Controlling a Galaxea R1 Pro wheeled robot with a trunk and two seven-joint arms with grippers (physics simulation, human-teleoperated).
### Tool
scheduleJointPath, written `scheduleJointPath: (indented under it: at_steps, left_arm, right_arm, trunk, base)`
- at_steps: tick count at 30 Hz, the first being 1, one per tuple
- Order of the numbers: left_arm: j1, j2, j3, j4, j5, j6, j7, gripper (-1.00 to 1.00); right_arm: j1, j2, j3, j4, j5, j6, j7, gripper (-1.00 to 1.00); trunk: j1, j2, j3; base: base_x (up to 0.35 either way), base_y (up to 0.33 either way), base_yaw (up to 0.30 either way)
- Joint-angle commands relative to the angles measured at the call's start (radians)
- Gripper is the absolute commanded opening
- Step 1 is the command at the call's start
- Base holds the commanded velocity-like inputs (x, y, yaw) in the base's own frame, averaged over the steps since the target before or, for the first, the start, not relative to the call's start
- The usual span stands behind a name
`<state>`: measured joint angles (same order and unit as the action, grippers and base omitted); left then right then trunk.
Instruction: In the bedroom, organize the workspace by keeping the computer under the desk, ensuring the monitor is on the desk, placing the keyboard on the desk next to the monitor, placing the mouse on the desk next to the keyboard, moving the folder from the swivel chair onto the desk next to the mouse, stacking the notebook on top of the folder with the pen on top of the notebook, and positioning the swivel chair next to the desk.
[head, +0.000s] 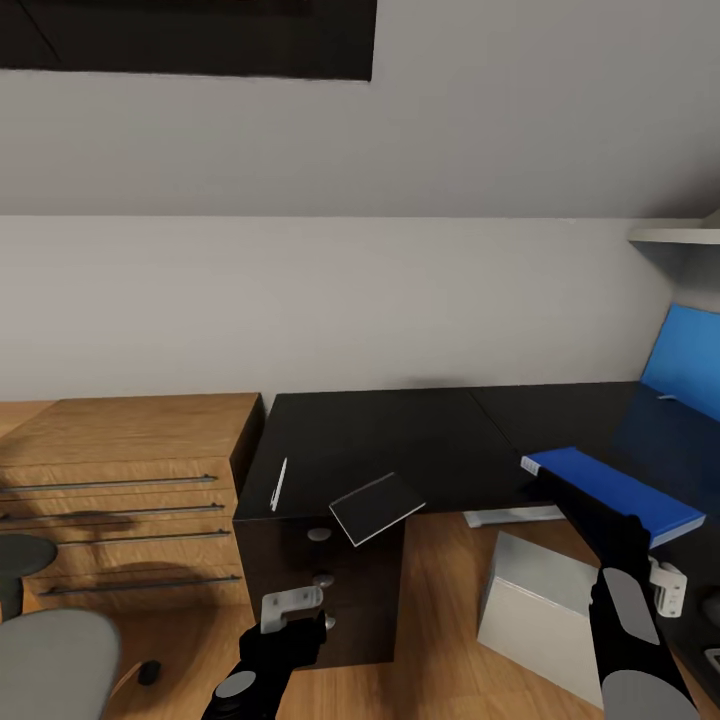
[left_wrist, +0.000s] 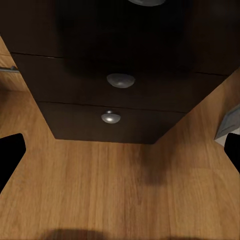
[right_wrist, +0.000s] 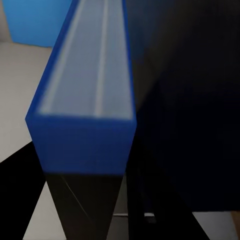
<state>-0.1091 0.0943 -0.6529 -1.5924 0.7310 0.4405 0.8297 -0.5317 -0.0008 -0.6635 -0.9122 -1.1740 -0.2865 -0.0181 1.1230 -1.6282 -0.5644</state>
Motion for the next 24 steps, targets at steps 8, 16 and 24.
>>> scheduleJointPath:
  at_steps: [8, 16, 24]
  left_arm:
    - [-0.001, -0.001, -0.004, -0.001, 0.005, 0.003, 0.009, 1.00]
    - [-0.001, -0.001, -0.004, -0.001, 0.005, 0.002, 0.008, 1.00]
    - [-0.001, -0.001, -0.017, -0.002, 0.004, 0.002, 0.009, 1.00]
  right_arm:
    - [0.000, -0.005, 0.001, 0.000, -0.007, -0.002, -0.008, -1.00]
    - [-0.001, -0.010, -0.001, 0.001, -0.006, -0.002, -0.010, -1.00]
    - [0.000, -0.009, 0.001, 0.000, -0.007, -0.002, -0.008, -1.00]
  trunk:
    - [0.031, -0.057, -0.026]
    - [0.057, -0.106, -0.048]
    - [0.057, -0.106, -0.048]
  base:
    - [0.000, 0.000, 0.000]
    - [0.000, 0.000, 0.000]
    - [0.000, 0.000, -0.042]
